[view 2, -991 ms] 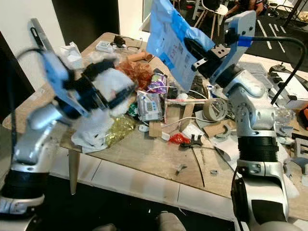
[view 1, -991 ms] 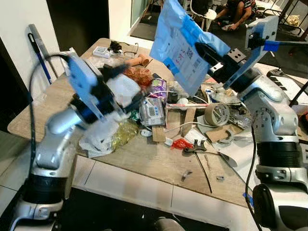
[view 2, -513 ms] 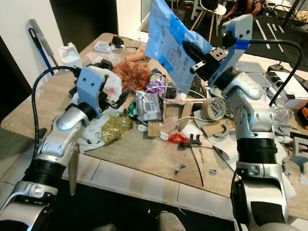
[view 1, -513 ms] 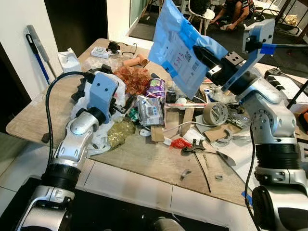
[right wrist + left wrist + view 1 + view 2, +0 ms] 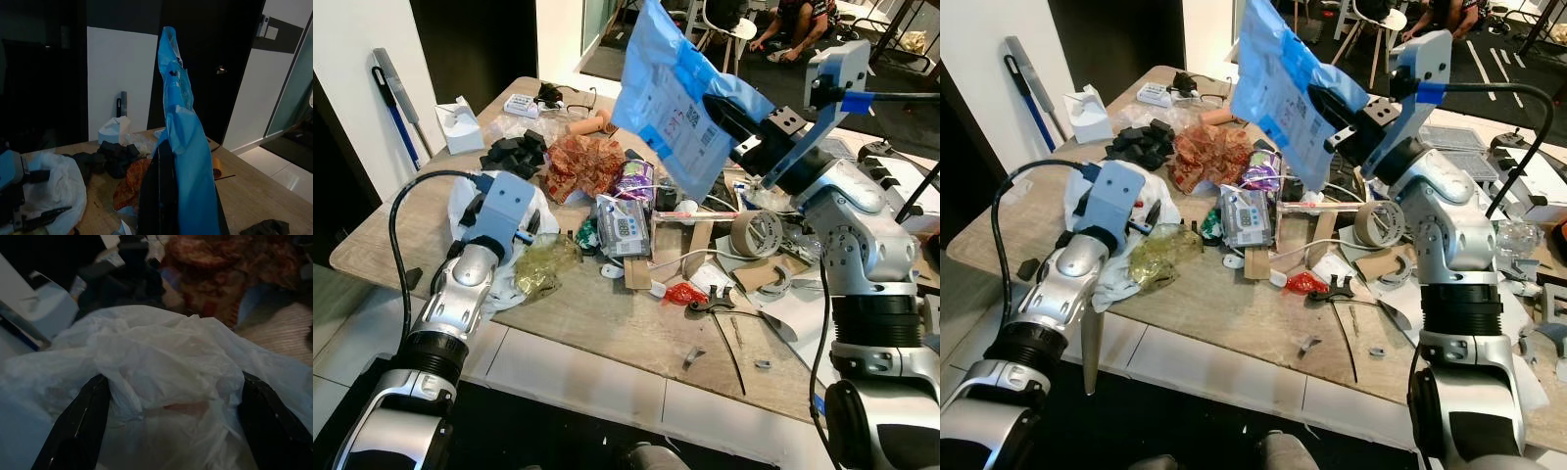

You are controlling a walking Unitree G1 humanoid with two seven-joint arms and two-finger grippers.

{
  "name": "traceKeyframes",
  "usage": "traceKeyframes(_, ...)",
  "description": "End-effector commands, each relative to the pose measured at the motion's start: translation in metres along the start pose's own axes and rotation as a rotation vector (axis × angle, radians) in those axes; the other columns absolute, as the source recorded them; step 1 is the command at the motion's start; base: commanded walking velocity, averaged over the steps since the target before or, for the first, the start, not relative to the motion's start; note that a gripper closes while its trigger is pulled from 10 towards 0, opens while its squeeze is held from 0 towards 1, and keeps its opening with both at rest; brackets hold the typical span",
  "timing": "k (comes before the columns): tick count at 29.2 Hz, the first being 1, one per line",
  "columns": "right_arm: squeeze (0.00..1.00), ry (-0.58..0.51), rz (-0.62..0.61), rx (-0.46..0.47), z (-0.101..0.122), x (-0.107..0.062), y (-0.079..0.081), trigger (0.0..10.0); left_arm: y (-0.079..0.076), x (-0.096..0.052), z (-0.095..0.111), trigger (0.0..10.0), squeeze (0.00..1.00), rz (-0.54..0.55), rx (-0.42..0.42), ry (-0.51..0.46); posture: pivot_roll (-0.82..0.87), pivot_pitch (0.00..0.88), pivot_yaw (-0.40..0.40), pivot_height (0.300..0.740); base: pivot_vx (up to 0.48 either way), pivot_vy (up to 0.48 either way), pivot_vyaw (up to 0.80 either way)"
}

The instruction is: Picking trash to rubbish bin

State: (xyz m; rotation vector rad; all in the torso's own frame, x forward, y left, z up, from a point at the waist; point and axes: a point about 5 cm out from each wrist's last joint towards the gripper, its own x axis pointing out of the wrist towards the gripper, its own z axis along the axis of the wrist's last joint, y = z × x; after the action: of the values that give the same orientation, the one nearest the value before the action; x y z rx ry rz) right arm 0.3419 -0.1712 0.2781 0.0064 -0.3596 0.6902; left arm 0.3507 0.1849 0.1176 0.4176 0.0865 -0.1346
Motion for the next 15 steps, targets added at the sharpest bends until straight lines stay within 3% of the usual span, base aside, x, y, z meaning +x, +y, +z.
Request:
traceKeyframes(1,0.0,0.005,0.009,0.002,0.001,-0.001,0.001,10.0,-0.011,-0.001,-0.012,10.0,0.0,-0.049,-0.077,0.05,-0.06,0.0,-0.082,0.74,0.0,0.0,0.0)
traceKeyframes(5,0.0,0.011,0.013,0.003,0.0,0.0,0.002,10.0,-0.014,0.0,-0.016,10.0,0.0,-0.08,-0.191,0.062,-0.06,0.0,-0.083,0.74,0.0,0.0,0.0)
traceKeyframes(12,0.0,0.037,0.026,-0.001,-0.005,0.0,0.005,10.0,-0.026,0.001,-0.021,10.0,0.0,-0.149,-0.252,0.1,-0.06,0.0,-0.082,0.74,0.0,0.0,0.0)
traceKeyframes(15,0.0,0.048,0.024,0.005,-0.008,0.0,0.006,10.0,-0.015,0.002,-0.012,10.0,0.0,-0.13,-0.298,0.042,-0.06,0.0,-0.083,0.74,0.0,0.0,0.0)
